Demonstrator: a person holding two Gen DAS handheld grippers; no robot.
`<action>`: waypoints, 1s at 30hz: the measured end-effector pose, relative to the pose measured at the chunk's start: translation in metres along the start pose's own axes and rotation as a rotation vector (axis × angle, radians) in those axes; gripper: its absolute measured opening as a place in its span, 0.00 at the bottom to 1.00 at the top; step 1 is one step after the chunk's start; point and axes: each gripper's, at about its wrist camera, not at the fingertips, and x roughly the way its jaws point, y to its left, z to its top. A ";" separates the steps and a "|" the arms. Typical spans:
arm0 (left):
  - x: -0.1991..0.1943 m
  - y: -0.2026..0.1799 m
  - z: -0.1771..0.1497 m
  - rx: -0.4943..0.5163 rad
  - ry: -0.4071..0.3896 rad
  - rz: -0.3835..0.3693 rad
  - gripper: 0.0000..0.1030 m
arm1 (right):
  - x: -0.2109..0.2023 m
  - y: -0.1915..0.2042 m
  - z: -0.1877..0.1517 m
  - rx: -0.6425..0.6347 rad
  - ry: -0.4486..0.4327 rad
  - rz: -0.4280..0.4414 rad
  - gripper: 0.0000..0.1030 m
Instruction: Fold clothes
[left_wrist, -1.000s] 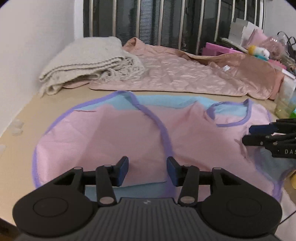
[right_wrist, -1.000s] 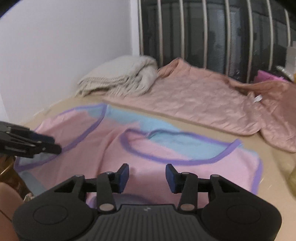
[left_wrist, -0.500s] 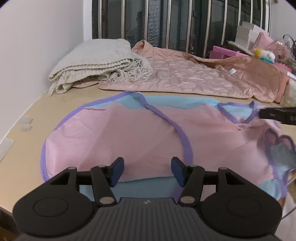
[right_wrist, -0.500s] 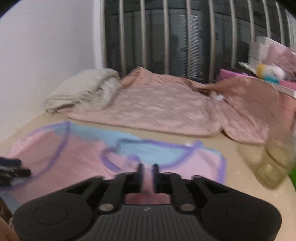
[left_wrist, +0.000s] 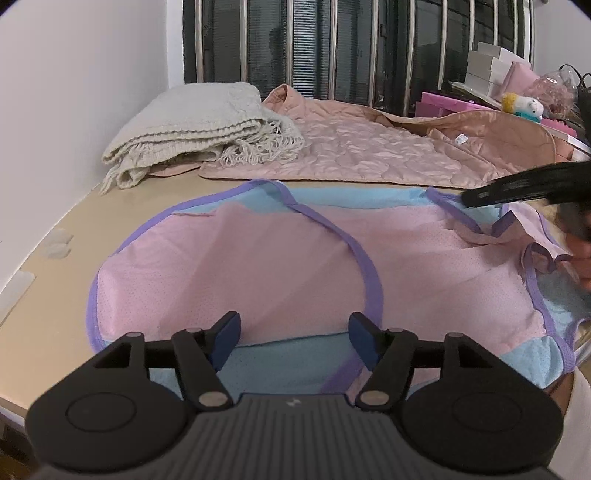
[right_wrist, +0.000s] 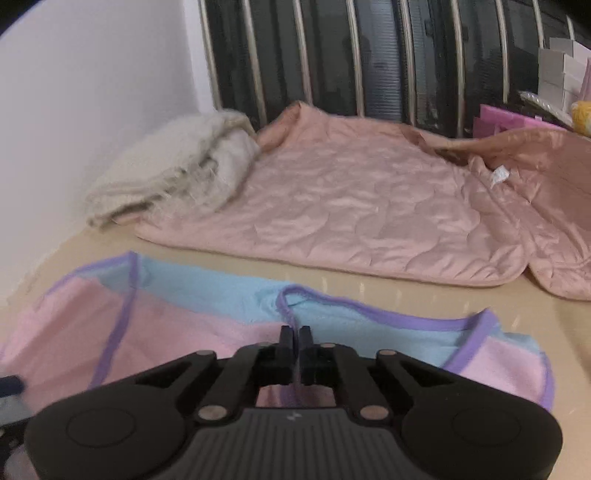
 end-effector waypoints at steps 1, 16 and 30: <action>-0.004 0.002 0.001 -0.014 -0.007 -0.013 0.64 | -0.015 -0.008 -0.002 0.001 -0.020 -0.001 0.23; -0.017 -0.007 -0.001 -0.056 -0.011 -0.051 0.68 | -0.083 -0.016 -0.064 -0.035 -0.022 0.023 0.01; -0.013 0.022 -0.008 -0.071 -0.007 0.017 0.76 | -0.074 -0.062 -0.029 0.064 -0.156 -0.204 0.48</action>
